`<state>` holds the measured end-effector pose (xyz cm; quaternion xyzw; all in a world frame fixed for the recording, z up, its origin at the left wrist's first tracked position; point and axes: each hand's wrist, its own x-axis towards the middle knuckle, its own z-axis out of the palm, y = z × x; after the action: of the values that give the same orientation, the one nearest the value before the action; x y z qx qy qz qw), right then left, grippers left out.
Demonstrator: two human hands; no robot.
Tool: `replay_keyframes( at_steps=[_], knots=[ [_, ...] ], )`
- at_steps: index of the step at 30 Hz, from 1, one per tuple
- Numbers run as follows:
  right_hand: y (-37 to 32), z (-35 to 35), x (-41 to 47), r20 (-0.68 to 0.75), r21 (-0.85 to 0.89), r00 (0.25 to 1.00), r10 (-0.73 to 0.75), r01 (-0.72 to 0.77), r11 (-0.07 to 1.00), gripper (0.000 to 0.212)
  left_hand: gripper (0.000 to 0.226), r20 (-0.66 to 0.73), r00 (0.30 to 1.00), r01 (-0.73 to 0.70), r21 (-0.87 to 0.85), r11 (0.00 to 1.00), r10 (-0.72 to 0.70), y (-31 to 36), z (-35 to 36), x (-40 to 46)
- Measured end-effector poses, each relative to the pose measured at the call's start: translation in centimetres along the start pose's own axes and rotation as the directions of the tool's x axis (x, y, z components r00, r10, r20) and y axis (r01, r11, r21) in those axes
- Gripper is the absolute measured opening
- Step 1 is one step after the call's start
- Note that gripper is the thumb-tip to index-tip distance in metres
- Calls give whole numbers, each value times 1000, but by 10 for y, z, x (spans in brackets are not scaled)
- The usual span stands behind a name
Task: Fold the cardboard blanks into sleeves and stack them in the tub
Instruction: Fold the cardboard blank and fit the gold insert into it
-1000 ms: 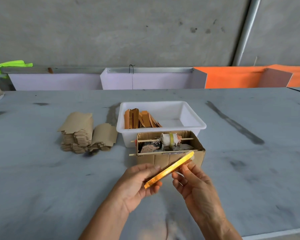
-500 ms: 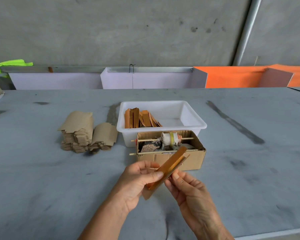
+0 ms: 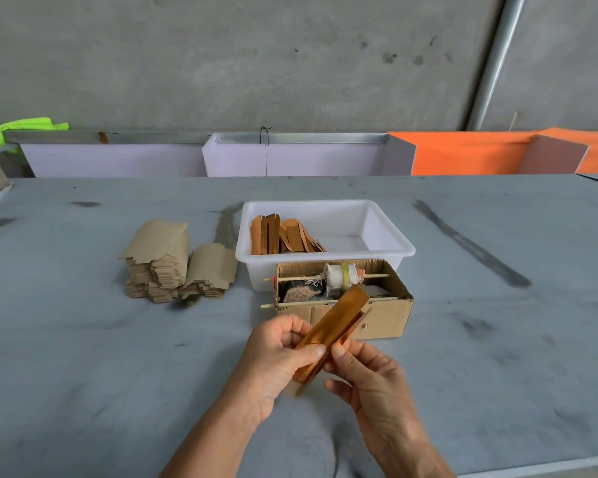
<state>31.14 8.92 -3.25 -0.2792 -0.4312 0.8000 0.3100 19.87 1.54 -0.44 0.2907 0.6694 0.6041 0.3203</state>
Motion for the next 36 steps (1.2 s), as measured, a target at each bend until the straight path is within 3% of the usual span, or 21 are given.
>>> replay_keyframes(
  at_steps=[5, 10, 14, 20, 24, 28, 36],
  knots=[
    [1, 6, -1, -102, -70, 994, -51, 44, 997, 8, 10, -8, 999, -36, 1, 999, 36, -2, 4, -2],
    [-1, 5, -1, -199, -61, 978, -65, 54, 997, 20, 40, 22, 1000, -17, 97, 995, 15, -5, 11, -7],
    [-3, 0, -1, -202, -60, 978, -48, 36, 998, 27, 40, 4, 1000, 20, 54, 998, -20, -4, 9, -5],
    [-22, -15, 5, -179, -86, 982, -55, 40, 995, 22, 40, 130, 991, 26, 79, 997, -36, 2, -4, -3],
    [-21, -17, 8, -201, -36, 979, -35, 28, 999, 15, 37, -41, 999, 20, -134, 991, -26, -1, -5, 3],
    [-16, -8, 9, -264, 67, 964, -17, 36, 997, 12, 19, -139, 986, 26, -407, 913, -90, -11, 13, 2],
    [-16, 13, 9, -327, 59, 945, 0, 20, 998, 15, 11, -223, 971, -50, -535, 844, -84, -12, 24, 3]
  ],
)
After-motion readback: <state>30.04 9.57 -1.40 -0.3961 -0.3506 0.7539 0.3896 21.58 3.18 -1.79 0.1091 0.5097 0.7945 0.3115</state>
